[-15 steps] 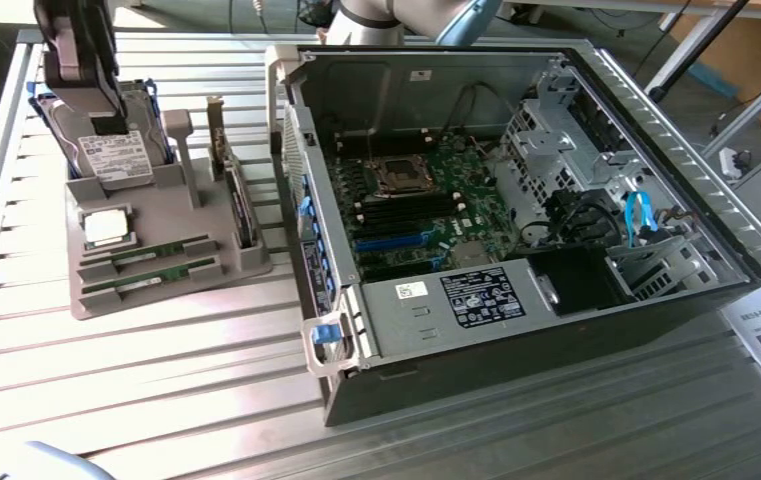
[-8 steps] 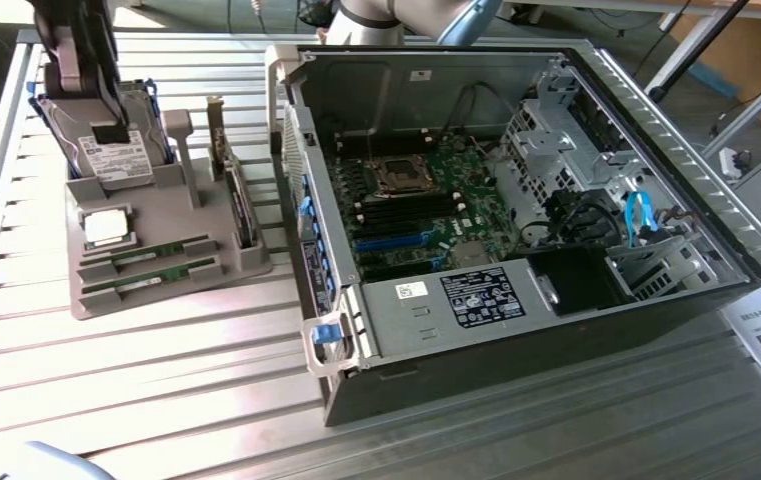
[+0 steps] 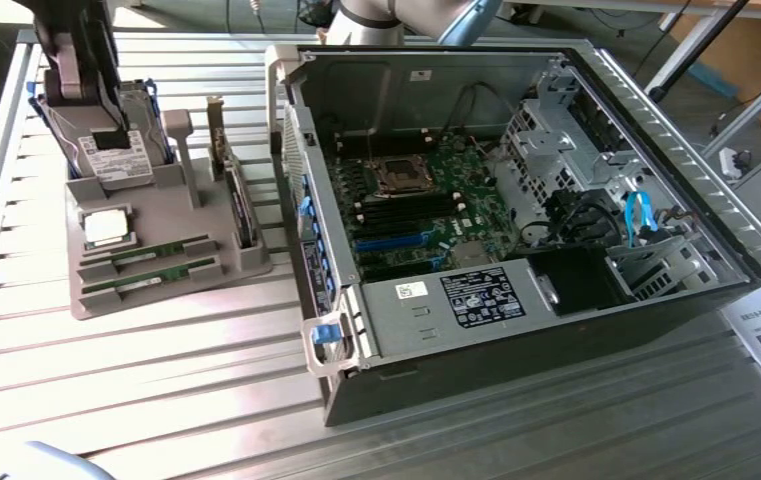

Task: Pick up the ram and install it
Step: 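Pick up the ram and move it above insertion slot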

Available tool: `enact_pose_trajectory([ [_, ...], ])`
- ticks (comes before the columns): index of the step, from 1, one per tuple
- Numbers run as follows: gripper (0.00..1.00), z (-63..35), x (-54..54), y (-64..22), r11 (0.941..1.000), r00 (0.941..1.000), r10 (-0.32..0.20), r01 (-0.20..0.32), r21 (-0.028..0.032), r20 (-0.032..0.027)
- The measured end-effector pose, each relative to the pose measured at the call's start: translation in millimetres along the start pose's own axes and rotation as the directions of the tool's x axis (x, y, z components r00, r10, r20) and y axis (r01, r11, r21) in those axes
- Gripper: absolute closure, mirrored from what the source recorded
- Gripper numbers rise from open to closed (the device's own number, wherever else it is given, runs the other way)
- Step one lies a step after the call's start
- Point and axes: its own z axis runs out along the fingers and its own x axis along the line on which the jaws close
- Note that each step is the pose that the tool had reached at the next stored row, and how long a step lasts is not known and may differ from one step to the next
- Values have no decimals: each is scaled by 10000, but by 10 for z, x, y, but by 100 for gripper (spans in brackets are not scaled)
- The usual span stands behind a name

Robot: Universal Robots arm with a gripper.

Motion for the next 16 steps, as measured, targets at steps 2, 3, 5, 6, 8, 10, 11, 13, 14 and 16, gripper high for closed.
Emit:
enact_pose_trajectory([
  [2, 75, 3, 1, -1, 10000, 10000, -1, 1, 1, 0],
  [3, 75, 8, 1, 0, 10000, 10000, -1, 1, 1, 1],
  [5, 75, 17, 1, -1, 10000, 10000, -1, 1, 0, 0],
  [6, 75, 23, 2, -1, 10000, 10000, -1, 1, 0, 0],
  [8, 75, 44, 4, -2, 10000, 10000, -1, 1, 1, 1],
  [10, 75, 72, 6, -3, 10000, 10000, -1, 1, 1, 1],
  [11, 75, 86, 6, -4, 10000, 10000, -1, 1, 1, 1],
  [13, 75, 113, 8, -5, 10000, 10000, -1, 1, -1, 0],
  [14, 75, 121, 8, -5, 10000, 10000, -1, 1, 0, 0],
  [16, 75, 136, 8, -6, 10000, 10000, -1, 1, 0, 0],
])
